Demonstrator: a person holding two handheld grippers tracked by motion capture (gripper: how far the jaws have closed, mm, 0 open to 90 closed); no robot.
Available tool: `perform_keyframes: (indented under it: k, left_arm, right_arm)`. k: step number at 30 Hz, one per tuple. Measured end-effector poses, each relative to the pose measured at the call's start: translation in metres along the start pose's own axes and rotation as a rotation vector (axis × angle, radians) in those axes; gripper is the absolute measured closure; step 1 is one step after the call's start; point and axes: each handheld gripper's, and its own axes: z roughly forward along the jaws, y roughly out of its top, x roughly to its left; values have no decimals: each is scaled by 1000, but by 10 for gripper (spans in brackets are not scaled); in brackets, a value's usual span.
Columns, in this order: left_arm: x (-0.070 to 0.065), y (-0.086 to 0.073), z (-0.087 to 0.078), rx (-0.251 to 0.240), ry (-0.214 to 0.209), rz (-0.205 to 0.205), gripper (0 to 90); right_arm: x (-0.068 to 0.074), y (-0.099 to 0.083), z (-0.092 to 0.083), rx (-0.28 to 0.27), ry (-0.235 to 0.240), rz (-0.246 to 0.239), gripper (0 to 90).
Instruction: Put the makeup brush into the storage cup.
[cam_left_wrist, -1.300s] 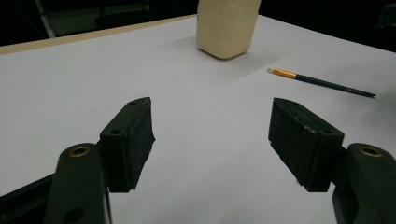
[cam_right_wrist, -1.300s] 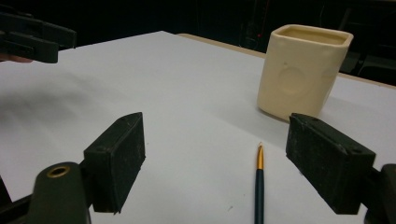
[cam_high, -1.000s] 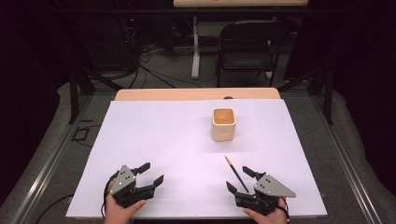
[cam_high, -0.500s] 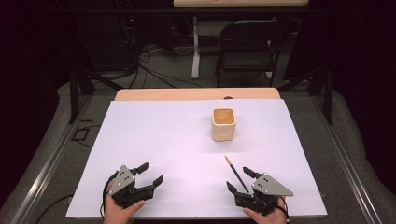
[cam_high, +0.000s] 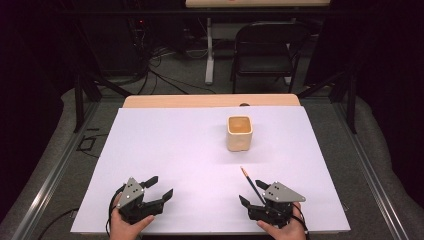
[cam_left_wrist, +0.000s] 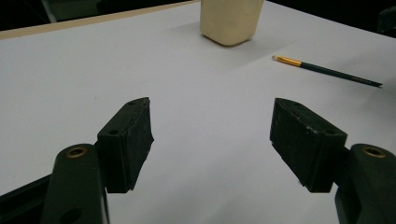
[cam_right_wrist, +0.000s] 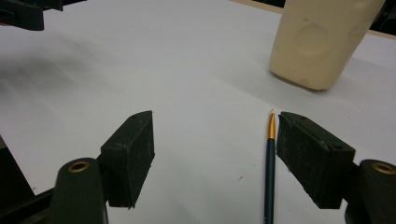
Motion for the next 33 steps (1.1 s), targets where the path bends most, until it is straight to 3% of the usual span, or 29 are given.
perform_keyframes:
  k: [6, 18, 23, 33]
  left_arm:
    - [0, -1, -1, 1, -6, -2, 294]
    - [0, -1, -2, 8, -4, -7, 295]
    - [0, -2, -2, 16, -1, -9, 295]
    - [1, -2, -2, 20, -2, -9, 295]
  right_arm:
    - [-2, 6, 3, 56, -6, 21, 300]
    - [-10, 19, -2, 76, -18, 62, 307]
    - [-13, 24, -3, 95, -14, 83, 361]
    - [-15, 27, 1, 107, 2, 76, 373]
